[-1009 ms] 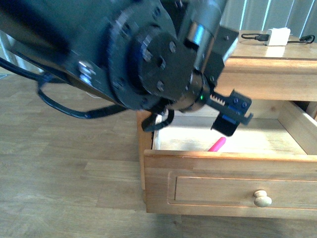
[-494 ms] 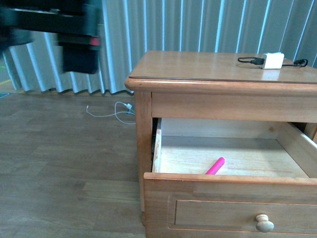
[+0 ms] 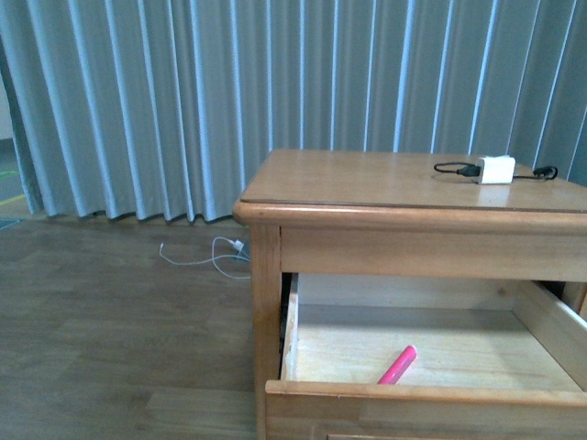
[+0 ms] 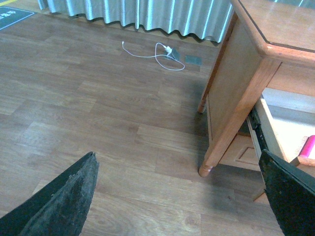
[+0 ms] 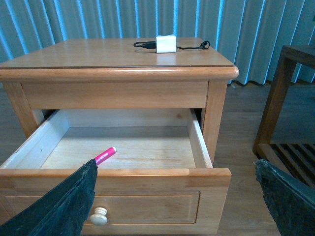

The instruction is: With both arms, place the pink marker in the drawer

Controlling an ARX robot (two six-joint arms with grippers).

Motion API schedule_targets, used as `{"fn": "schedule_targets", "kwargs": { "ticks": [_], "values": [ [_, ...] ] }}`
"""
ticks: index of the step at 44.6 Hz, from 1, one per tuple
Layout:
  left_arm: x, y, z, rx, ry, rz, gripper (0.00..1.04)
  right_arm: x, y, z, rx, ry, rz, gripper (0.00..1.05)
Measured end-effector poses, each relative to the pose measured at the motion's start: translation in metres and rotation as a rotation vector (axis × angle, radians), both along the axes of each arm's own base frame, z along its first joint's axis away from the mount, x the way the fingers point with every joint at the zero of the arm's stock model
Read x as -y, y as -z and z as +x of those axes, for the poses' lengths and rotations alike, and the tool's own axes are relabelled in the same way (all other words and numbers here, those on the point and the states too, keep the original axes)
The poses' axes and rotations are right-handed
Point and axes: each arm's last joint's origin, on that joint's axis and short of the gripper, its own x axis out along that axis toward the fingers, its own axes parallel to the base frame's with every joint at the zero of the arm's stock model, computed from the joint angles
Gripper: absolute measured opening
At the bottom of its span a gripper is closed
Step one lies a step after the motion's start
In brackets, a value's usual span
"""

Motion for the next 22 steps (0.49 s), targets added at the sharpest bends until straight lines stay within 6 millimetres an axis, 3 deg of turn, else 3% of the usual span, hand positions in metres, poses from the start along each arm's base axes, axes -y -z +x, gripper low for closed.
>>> {"fn": "schedule_targets", "kwargs": {
  "ticks": [8,13,22],
  "values": [
    [0.000,0.000,-0.001,0.009,0.012,-0.006,0.98,0.000,0.000,0.000,0.000,0.000,0.000,0.96],
    [-0.004,0.010,-0.010,0.163,0.133,0.071,0.71,0.000,0.000,0.000,0.000,0.001,0.000,0.96],
    [-0.012,0.025,-0.010,0.157,0.136,0.112,0.37,0.000,0.000,0.000,0.000,0.000,0.000,0.96]
  ]
}}
